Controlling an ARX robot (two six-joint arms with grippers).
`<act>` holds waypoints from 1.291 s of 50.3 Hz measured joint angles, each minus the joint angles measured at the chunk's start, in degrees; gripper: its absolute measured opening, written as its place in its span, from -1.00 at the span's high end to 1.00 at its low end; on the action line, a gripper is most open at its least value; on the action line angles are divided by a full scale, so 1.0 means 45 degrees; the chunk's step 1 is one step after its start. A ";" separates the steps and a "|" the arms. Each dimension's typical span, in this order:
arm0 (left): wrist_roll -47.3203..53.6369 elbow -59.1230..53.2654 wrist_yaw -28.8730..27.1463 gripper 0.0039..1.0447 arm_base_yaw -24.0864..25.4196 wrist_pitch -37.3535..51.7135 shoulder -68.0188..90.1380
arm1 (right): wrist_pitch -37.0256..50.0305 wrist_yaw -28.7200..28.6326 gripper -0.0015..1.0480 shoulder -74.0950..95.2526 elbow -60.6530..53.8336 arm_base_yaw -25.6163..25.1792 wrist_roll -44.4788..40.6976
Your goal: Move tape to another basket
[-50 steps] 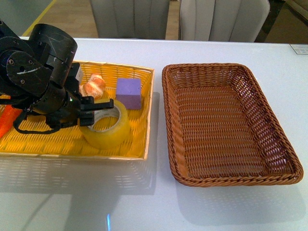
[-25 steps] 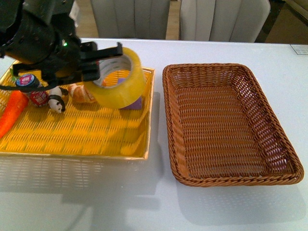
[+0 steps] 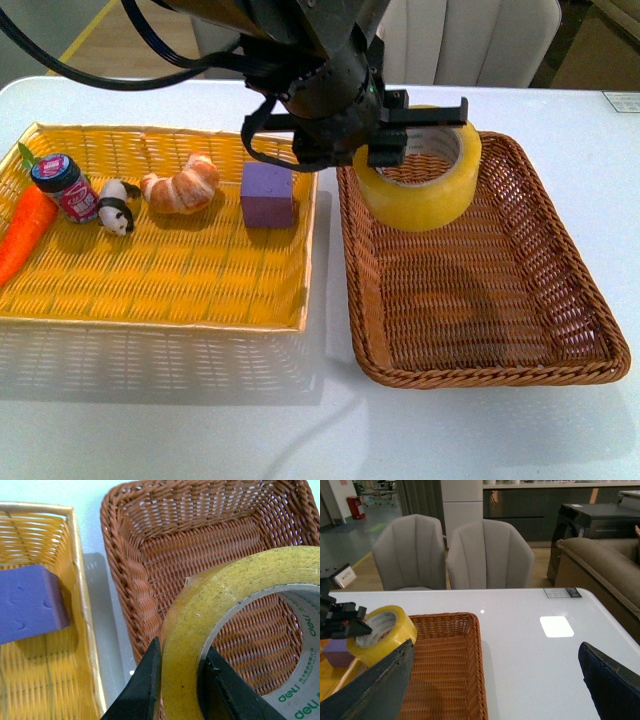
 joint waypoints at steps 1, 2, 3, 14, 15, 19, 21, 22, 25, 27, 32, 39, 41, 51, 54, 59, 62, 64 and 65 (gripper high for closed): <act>-0.0019 0.0053 0.0015 0.72 -0.0058 -0.0029 0.0058 | 0.0000 0.0000 -0.83 0.0000 0.0000 0.0000 0.0000; -0.0034 0.0102 0.0039 0.72 -0.0112 -0.0063 0.0155 | 0.0000 0.0000 -0.83 0.0000 0.0000 0.0000 0.0000; -0.0063 0.0165 0.0073 0.72 -0.0180 -0.0078 0.0248 | 0.0000 0.0000 -0.83 0.0000 0.0000 0.0000 0.0000; -0.0311 0.0466 0.0301 0.58 -0.0563 -0.0083 0.0738 | 0.0000 0.0000 -0.83 0.0000 0.0000 0.0000 0.0000; -0.0340 0.0486 0.0311 0.51 -0.0573 -0.0083 0.0748 | 0.0000 0.0005 -0.83 0.0000 0.0000 0.0000 0.0000; -0.0452 0.0520 0.0306 0.27 -0.0607 -0.0058 0.0758 | 0.0000 0.0000 -0.83 0.0000 0.0000 0.0000 0.0000; -0.0495 0.0534 0.0306 0.14 -0.0607 -0.0029 0.0758 | 0.0000 0.0000 -0.83 0.0000 0.0000 0.0000 -0.0005; -0.0520 0.0534 0.0306 0.07 -0.0607 0.0019 0.0758 | 0.0000 0.0000 -0.83 0.0000 0.0000 0.0000 0.0000; -0.0602 0.0510 0.0335 -0.10 -0.0602 0.0146 0.0758 | 0.0000 0.0000 -0.83 0.0000 0.0000 0.0000 -0.0005; -0.0680 0.0403 0.0335 -0.24 -0.0578 0.0306 0.0724 | 0.0000 0.0000 -0.83 0.0000 0.0000 0.0000 0.0000; -0.0816 -0.0243 0.0340 -0.54 -0.0432 0.0665 0.0389 | 0.0000 0.0000 -0.83 0.0000 0.0000 0.0000 0.0000; -0.0913 -0.1831 0.0253 -0.86 -0.0053 0.1608 -0.0806 | 0.0000 0.0000 -0.83 0.0000 0.0000 0.0000 0.0000; -0.0913 -0.2278 0.0194 -0.83 0.0073 0.1919 -0.1214 | 0.0000 0.0000 -0.83 0.0000 0.0000 0.0000 0.0000; -0.0845 -0.5187 0.0068 -0.83 0.1001 0.3594 -0.4133 | 0.0000 0.0000 -0.83 0.0000 0.0000 0.0000 0.0000; -0.0889 -0.6513 0.0126 -0.83 0.1394 0.4143 -0.5479 | 0.0000 0.0000 -0.83 0.0000 0.0000 0.0000 0.0000; -0.1098 -0.8218 0.0398 -0.83 0.1904 0.4532 -0.7237 | 0.0000 0.0000 -0.83 0.0000 0.0000 0.0000 0.0000; -0.1234 -0.9248 0.0607 -0.83 0.2220 0.4629 -0.8388 | 0.0000 0.0000 -0.83 0.0000 0.0000 0.0000 0.0000; -0.1268 -0.9714 0.0670 -0.83 0.2361 0.4643 -0.8947 | 0.0000 0.0000 -0.83 0.0000 0.0000 0.0000 0.0000; -0.1302 -1.0020 0.0729 -0.83 0.2458 0.4653 -0.9321 | 0.0000 0.0000 -0.83 0.0000 0.0000 0.0000 0.0000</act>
